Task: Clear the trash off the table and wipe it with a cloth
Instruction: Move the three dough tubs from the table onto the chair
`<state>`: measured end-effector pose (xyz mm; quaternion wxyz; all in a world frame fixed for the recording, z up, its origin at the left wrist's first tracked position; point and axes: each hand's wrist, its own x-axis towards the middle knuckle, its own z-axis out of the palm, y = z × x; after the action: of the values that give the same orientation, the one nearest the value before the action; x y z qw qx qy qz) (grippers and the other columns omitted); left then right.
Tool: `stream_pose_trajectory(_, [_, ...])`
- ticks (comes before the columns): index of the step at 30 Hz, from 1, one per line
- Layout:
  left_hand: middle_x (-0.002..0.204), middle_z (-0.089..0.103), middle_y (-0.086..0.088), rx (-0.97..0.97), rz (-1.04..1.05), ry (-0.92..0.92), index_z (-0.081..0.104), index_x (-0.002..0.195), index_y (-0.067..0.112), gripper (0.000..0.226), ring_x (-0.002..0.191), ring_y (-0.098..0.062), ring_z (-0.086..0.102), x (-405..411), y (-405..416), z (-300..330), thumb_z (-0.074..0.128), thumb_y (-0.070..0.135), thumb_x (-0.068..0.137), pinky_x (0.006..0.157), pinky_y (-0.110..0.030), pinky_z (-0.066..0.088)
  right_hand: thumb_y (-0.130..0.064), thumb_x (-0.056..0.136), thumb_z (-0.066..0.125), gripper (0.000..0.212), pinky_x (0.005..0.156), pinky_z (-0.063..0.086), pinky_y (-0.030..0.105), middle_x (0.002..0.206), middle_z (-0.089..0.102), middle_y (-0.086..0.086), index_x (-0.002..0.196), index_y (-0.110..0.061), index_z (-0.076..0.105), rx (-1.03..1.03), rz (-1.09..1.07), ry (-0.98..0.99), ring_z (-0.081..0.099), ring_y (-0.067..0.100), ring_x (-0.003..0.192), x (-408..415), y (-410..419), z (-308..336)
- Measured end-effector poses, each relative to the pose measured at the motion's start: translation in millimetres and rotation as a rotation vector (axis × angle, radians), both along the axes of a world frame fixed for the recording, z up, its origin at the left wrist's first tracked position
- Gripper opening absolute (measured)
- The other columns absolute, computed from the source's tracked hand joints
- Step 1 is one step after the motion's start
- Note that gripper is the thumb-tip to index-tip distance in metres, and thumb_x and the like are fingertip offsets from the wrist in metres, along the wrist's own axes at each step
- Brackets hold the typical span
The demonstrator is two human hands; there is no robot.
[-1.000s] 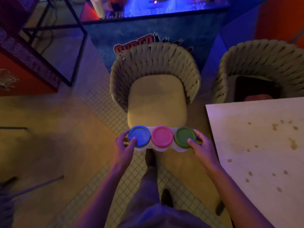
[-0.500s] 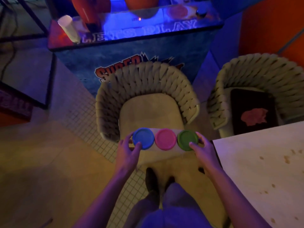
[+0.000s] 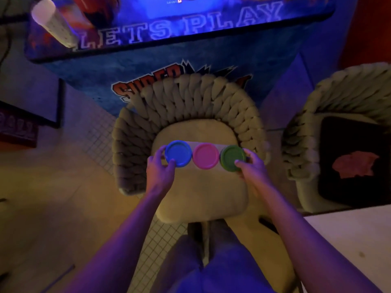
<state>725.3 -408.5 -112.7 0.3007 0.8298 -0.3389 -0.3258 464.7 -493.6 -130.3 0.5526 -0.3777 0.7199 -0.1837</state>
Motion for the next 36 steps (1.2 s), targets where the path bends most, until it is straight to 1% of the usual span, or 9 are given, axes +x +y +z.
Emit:
stream_pose_trajectory(4, [0.120,0.056,-0.012,0.072,0.053,0.024,0.055,0.140,0.023,0.055,0.093,-0.036,0.068,10,-52,-26,0.067,0.028,0.086,0.092,-0.049,0.055,-0.015,0.091,0.067,0.054,0.059,0.054,0.036,0.110,0.063,0.003,0.141,-0.027,0.049,0.095,0.006,-0.012,0.066,0.026,0.077,17,-58,-22])
stream_pose_trajectory(9, [0.123,0.063,-0.014,0.130,0.092,0.023,0.053,0.139,0.026,0.063,0.103,-0.038,0.067,29,-104,-69,0.062,0.043,0.079,0.092,-0.051,0.055,-0.017,0.092,0.066,0.059,0.054,0.050,0.028,0.116,0.063,0.004,0.145,-0.025,0.044,0.191,-0.011,-0.024,0.065,0.022,0.081,42,-110,-62])
stream_pose_trajectory(16, [0.120,0.066,-0.008,0.135,0.098,0.070,0.048,0.129,0.040,0.064,0.094,-0.039,0.070,57,-157,-164,0.056,0.053,0.067,0.078,-0.055,0.059,-0.015,0.095,0.059,0.050,0.068,0.050,0.031,0.132,0.059,0.001,0.141,-0.029,0.045,0.203,-0.038,-0.091,0.061,0.025,0.107,61,-166,-122])
stream_pose_trajectory(19, [0.121,0.063,-0.007,0.101,0.092,0.067,0.046,0.124,0.044,0.056,0.095,-0.040,0.069,67,-175,-205,0.057,0.045,0.069,0.081,-0.057,0.058,-0.014,0.095,0.059,0.051,0.077,0.054,0.037,0.128,0.059,-0.002,0.142,-0.031,0.046,0.166,-0.059,-0.088,0.060,0.023,0.108,68,-184,-149])
stream_pose_trajectory(23, [0.121,0.065,0.005,0.134,0.045,-0.008,0.045,0.125,0.050,0.056,0.102,-0.030,0.068,70,-184,-222,0.055,0.041,0.071,0.082,-0.053,0.058,-0.016,0.095,0.059,0.053,0.075,0.051,0.035,0.126,0.057,-0.004,0.144,-0.029,0.044,0.133,-0.100,-0.114,0.057,0.018,0.106,75,-192,-181])
stream_pose_trajectory(25, [0.119,0.067,0.010,0.171,0.000,-0.053,0.044,0.130,0.044,0.057,0.102,-0.024,0.068,63,-185,-212,0.055,0.039,0.074,0.084,-0.047,0.058,-0.017,0.096,0.059,0.056,0.082,0.050,0.039,0.124,0.054,-0.005,0.148,-0.029,0.040,0.142,-0.124,-0.121,0.054,0.015,0.103,77,-193,-191])
stream_pose_trajectory(29, [0.129,0.067,-0.003,0.200,0.039,-0.016,0.049,0.143,0.023,0.058,0.115,-0.024,0.065,54,-188,-212,0.062,0.017,0.087,0.093,-0.035,0.052,-0.019,0.097,0.057,0.052,0.084,0.048,0.038,0.121,0.055,-0.004,0.146,-0.028,0.042,0.148,-0.109,-0.132,0.052,0.015,0.101,79,-191,-202])
stream_pose_trajectory(32, [0.138,0.062,-0.008,0.268,0.019,0.001,0.045,0.149,0.018,0.062,0.123,-0.028,0.060,54,-191,-213,0.066,0.017,0.090,0.101,-0.040,0.050,-0.024,0.097,0.059,0.061,0.081,0.050,0.036,0.134,0.052,-0.005,0.152,-0.030,0.034,0.151,-0.064,-0.134,0.053,0.015,0.111,77,-188,-203])
stream_pose_trajectory(36, [0.151,0.049,-0.009,0.288,-0.017,0.026,0.039,0.153,0.017,0.072,0.137,-0.029,0.049,54,-184,-198,0.071,0.027,0.089,0.110,-0.045,0.043,-0.031,0.090,0.066,0.078,0.112,0.039,0.050,0.155,0.039,0.000,0.156,-0.026,0.024,0.143,0.005,-0.081,0.043,0.021,0.137,68,-169,-188])
